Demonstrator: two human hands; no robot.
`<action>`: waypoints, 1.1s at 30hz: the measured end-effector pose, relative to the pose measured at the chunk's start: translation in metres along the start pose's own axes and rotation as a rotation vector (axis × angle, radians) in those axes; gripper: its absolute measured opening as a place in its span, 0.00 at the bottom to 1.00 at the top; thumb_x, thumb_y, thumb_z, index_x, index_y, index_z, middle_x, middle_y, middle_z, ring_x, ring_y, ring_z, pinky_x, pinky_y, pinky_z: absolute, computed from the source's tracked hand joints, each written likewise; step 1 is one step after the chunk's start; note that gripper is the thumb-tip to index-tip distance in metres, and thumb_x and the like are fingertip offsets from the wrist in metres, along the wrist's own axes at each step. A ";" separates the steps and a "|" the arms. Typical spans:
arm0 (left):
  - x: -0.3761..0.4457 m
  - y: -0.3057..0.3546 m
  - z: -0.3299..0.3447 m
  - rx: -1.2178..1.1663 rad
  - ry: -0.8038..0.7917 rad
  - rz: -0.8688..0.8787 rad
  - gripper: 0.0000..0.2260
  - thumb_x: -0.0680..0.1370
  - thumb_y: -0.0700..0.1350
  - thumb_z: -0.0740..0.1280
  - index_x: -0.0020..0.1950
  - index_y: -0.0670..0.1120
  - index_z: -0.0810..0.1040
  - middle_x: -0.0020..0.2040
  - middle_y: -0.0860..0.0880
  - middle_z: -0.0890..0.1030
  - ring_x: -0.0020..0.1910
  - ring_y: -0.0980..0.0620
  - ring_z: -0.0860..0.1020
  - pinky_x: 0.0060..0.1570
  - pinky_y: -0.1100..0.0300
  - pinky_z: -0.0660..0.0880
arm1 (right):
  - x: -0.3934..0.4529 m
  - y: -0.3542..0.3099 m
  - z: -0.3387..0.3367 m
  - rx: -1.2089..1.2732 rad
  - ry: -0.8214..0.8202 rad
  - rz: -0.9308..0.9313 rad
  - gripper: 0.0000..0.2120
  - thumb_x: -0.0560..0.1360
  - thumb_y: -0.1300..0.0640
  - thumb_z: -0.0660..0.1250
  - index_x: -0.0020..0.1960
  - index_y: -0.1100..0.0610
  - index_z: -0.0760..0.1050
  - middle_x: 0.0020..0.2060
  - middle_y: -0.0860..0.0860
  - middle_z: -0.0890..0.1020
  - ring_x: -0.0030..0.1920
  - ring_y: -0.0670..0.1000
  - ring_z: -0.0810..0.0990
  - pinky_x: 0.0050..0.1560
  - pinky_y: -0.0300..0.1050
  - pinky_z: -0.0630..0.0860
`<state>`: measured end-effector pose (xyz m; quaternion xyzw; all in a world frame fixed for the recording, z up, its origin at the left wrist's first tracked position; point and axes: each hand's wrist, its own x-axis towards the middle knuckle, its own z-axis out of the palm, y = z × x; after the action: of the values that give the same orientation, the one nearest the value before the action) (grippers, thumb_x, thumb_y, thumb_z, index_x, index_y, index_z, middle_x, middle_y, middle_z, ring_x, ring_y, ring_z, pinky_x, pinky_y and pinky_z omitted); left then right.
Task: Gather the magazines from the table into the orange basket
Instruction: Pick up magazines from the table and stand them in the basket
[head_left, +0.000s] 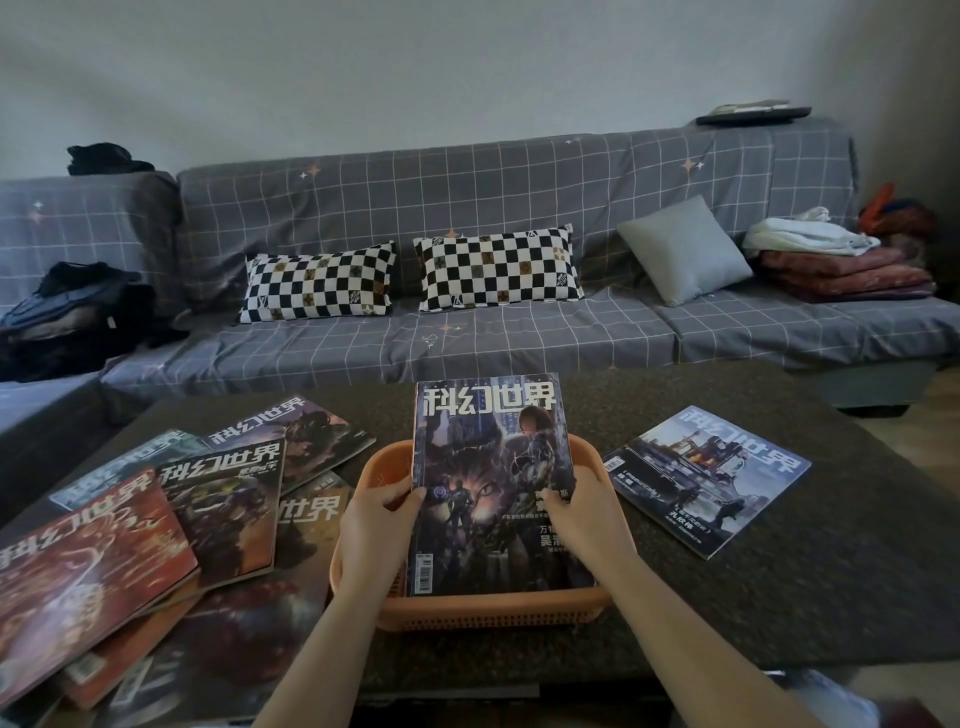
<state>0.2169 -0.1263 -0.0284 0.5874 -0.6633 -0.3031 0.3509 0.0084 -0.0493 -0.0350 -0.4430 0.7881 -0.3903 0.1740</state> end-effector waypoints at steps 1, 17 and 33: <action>0.001 0.000 0.000 -0.013 0.000 -0.011 0.15 0.78 0.49 0.67 0.65 0.50 0.78 0.43 0.57 0.82 0.36 0.62 0.78 0.31 0.66 0.73 | 0.001 0.000 0.000 0.004 -0.003 0.020 0.03 0.76 0.54 0.64 0.50 0.50 0.73 0.35 0.44 0.79 0.32 0.41 0.78 0.29 0.35 0.68; -0.031 0.045 0.025 -0.196 0.049 0.183 0.15 0.76 0.48 0.70 0.62 0.54 0.77 0.60 0.54 0.76 0.52 0.58 0.76 0.50 0.64 0.74 | -0.011 0.000 -0.026 0.210 0.056 0.014 0.23 0.77 0.53 0.64 0.70 0.52 0.65 0.62 0.49 0.77 0.57 0.45 0.77 0.53 0.36 0.71; -0.053 0.156 0.183 -0.196 -0.398 0.288 0.10 0.78 0.48 0.67 0.58 0.56 0.74 0.47 0.59 0.77 0.43 0.66 0.77 0.34 0.74 0.72 | -0.008 0.110 -0.126 0.174 0.283 0.200 0.15 0.77 0.52 0.64 0.63 0.51 0.73 0.40 0.41 0.76 0.37 0.40 0.78 0.32 0.32 0.71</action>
<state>-0.0184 -0.0556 -0.0117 0.3791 -0.7633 -0.4225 0.3085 -0.1272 0.0482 -0.0406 -0.2865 0.8081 -0.4960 0.1371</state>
